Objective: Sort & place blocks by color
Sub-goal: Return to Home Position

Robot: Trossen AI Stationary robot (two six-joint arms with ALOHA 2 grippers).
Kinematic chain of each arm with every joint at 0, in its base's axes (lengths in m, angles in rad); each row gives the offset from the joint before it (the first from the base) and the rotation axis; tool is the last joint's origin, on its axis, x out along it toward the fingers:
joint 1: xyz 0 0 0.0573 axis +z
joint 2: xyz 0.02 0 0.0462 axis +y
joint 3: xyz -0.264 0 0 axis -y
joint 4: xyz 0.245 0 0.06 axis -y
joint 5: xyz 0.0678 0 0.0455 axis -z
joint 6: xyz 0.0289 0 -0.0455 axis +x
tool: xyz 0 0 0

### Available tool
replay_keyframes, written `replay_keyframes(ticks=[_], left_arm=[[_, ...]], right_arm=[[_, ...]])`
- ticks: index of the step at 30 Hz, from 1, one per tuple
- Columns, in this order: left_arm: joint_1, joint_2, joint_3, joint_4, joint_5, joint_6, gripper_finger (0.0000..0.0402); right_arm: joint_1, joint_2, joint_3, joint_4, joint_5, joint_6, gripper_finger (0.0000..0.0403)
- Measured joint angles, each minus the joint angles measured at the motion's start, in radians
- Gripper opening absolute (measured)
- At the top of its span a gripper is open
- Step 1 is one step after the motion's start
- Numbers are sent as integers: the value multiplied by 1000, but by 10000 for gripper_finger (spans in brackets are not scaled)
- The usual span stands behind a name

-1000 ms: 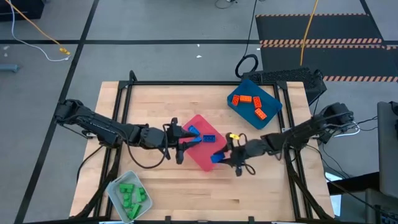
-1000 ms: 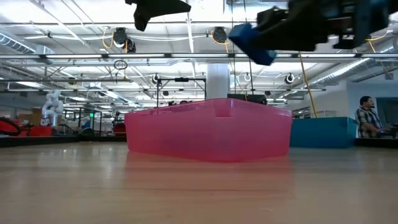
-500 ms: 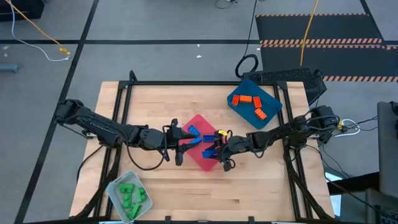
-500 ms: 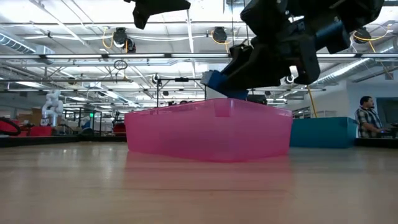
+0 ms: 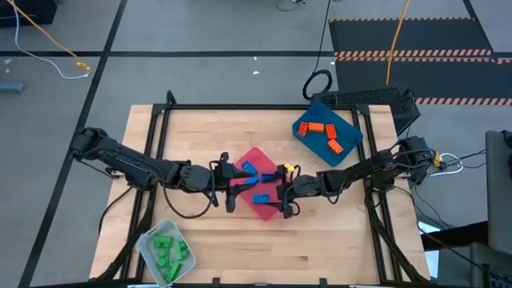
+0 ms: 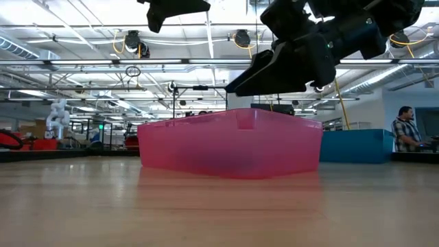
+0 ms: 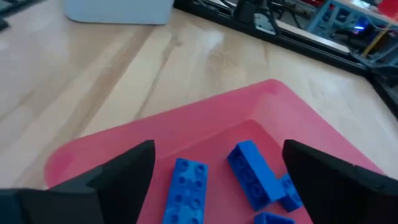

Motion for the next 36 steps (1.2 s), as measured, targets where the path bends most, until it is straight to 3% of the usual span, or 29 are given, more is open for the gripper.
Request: replay_keyframes(ticks=[9, 15, 26, 36], left_arm=[[-2, 0, 0, -1, 0, 0, 152], [-10, 0, 0, -22, 0, 2, 152], [-43, 0, 0, -34, -74, 25, 152], [-53, 0, 0, -30, -78, 59, 152]], right_arm=[[0, -1, 0, 0, 22, -1, 339], [4, -67, 0, -19, 43, -6, 338], [3, -376, -43, -333, 41, 53, 333], [2, -694, -232, -267, 40, 152, 277]])
